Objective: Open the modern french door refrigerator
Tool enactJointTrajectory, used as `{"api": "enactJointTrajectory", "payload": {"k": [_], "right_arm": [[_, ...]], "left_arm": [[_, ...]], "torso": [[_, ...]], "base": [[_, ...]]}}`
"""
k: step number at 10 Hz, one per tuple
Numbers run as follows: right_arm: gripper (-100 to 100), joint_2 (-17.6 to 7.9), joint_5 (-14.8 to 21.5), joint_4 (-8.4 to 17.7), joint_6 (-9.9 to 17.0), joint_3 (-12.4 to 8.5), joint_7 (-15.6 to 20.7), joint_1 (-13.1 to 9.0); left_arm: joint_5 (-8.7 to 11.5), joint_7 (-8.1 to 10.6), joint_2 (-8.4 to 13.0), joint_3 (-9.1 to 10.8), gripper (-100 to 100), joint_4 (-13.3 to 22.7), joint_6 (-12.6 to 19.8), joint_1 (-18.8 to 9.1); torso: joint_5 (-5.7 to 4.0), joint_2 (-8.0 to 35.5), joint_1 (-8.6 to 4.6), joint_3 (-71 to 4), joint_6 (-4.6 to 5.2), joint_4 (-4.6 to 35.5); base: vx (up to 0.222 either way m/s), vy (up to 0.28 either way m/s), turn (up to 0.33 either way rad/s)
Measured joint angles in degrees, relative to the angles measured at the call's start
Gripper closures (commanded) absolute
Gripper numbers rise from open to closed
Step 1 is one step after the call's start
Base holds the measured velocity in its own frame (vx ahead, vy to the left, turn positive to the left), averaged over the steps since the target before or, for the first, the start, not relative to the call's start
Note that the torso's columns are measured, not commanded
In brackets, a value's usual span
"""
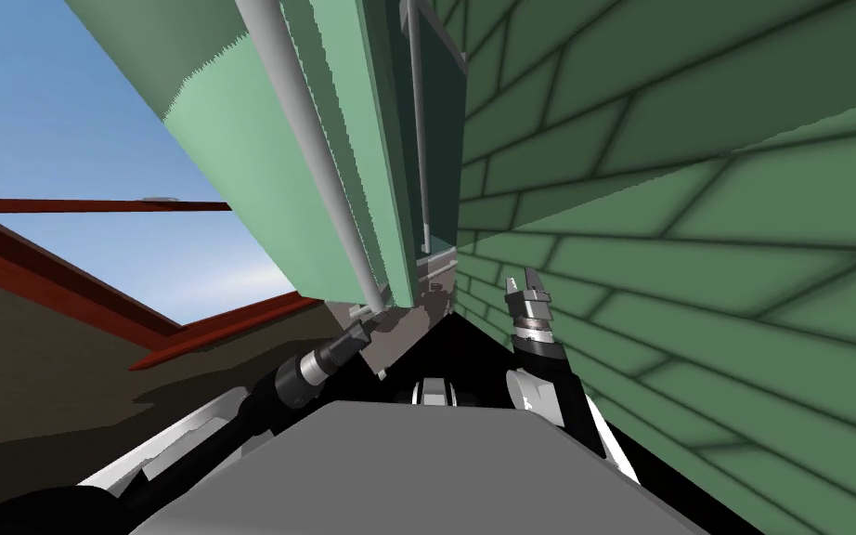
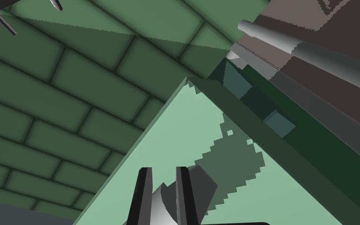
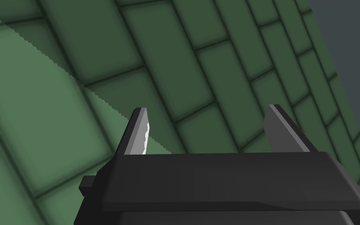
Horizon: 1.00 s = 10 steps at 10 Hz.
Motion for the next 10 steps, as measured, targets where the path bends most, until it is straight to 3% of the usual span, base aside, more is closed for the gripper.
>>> {"api": "enactJointTrajectory", "payload": {"k": [4,5,7,10], "right_arm": [[0,0.00,0.00,0.00,0.00,0.00,0.00,0.01],[0,0.00,0.00,0.00,0.00,0.00,0.00,0.00],[0,0.02,0.00,0.00,-0.01,0.01,0.00,0.03],[0,0.02,0.00,-0.01,-0.01,0.02,0.00,0.03]], "left_arm": [[0.08,0.63,3.83,-1.54,100,0.27,-3.66,-0.35],[0.13,0.79,4.72,-1.75,-100,0.37,-4.71,-0.43],[1.76,2.52,6.55,0.49,-100,0.24,-3.80,-1.61],[4.67,5.64,9.54,4.34,-100,0.38,-2.09,-3.85]], "torso": [[-0.01,-0.38,0.14,-0.37,0.03,0.00],[0.04,-0.28,0.29,-0.30,-0.03,0.01],[-0.33,-0.41,-1.12,-0.21,0.24,-0.20],[-0.39,-0.31,-1.13,-0.18,0.43,-0.17]], "base": [[-0.133,0.201,-0.146],[-0.118,0.063,-0.013],[-0.008,-0.062,0.049],[-0.019,-0.050,0.014]]}}
